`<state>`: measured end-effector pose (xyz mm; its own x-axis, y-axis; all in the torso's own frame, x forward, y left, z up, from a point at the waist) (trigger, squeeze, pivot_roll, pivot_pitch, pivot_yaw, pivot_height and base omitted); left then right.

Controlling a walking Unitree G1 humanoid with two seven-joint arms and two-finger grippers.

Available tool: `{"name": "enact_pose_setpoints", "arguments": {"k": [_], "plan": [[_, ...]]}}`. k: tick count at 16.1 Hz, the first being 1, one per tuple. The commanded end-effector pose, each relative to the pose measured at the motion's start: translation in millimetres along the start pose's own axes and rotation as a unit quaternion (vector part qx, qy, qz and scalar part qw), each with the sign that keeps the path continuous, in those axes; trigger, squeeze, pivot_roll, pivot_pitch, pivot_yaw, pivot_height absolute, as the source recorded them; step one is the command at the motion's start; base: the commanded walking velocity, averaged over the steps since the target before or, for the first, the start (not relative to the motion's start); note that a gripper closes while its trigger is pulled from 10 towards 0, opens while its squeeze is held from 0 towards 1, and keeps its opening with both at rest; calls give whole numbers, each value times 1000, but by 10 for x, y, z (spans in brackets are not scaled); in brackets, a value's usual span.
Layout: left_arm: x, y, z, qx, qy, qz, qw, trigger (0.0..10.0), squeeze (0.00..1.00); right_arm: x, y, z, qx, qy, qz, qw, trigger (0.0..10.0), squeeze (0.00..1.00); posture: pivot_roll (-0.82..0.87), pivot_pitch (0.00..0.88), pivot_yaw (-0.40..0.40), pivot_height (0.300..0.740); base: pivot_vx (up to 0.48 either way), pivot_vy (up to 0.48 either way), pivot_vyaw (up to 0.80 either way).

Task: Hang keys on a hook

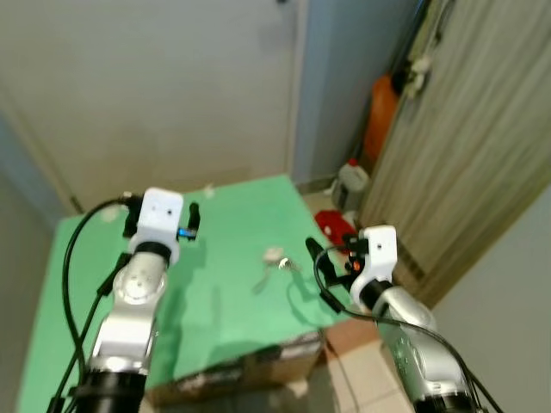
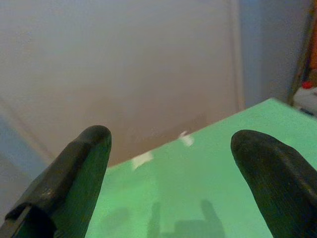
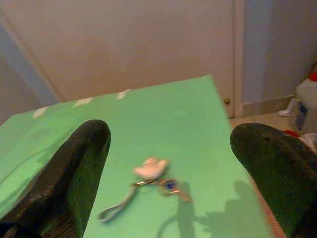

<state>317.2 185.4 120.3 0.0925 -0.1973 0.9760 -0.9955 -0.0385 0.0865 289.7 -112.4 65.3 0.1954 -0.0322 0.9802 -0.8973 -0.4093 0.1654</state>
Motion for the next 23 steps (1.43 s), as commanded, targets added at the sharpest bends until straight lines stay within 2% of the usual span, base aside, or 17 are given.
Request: {"name": "enact_pose_setpoints", "arguments": {"k": [1,3,4,5,8,10,11,14,15,17,20,22,23], "plan": [[40,-56,124,-25,-13,6,1000,10000,0,25,32,63,-7,3,-1,1000,10000,0,54,0,9,740,0,0,0],[25,-99,204,-47,-14,-3,999,10000,0,22,42,58,-4,4,-3,1000,10000,0,46,0,3,740,0,0,0],[-43,-150,319,-68,2,-19,998,10000,0,23,69,62,-2,7,-5,1000,10000,0,33,0,-8,740,0,0,0],[-87,-171,367,-74,8,-26,997,10000,0,29,92,73,-2,9,-6,1000,10000,0,28,0,-13,740,0,0,0],[-241,-219,427,-74,-1,-46,996,10000,0,33,212,156,-9,16,-15,1000,10000,0,-9,0,-30,740,0,0,0],[-444,-325,391,-44,19,-74,996,10000,0,-9,551,358,-31,32,-44,998,10000,0,-81,0,-46,740,0,0,0],[-477,-339,387,-39,26,-79,996,10000,0,-2,619,380,-33,35,-48,998,10000,0,-110,0,-49,740,0,0,0],[-568,-388,447,-42,21,-89,995,10000,0,7,1019,517,-58,48,-74,994,10000,0,-205,46,-74,740,0,0,0],[-579,-395,457,-43,23,-90,995,10000,0,2,1086,531,-62,49,-79,994,10000,0,-213,48,-74,740,0,0,0],[-576,-445,470,-43,26,-93,994,10000,0,16,1297,483,-60,47,-90,993,10000,0,-261,74,-71,740,0,0,0],[-655,-451,515,-38,11,-114,993,10000,0,91,1550,191,28,32,-110,993,10000,0,-315,120,-76,740,0,0,0],[-704,-430,571,-38,50,-125,990,10000,0,108,1690,188,26,23,-132,991,10000,0,-352,146,-95,740,0,0,0],[-716,-425,584,-39,55,-128,989,10000,0,107,1715,201,24,26,-137,990,10000,0,-352,146,-95,740,0,0,0]]}}
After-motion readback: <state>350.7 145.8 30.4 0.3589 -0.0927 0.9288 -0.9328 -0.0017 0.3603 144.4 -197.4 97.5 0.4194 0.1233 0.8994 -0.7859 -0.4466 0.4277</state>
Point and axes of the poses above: a point about 5 cm out from each wrist's last joint towards the gripper, its own y axis pointing back from the gripper into the wrist, its own x axis along the axis of the wrist's last joint, z = x × y, the point moved 2 cm from there along -y, pointing out of the wrist towards the gripper, and after that the axes turned 8 degrees about y, right-handed, at the moved point
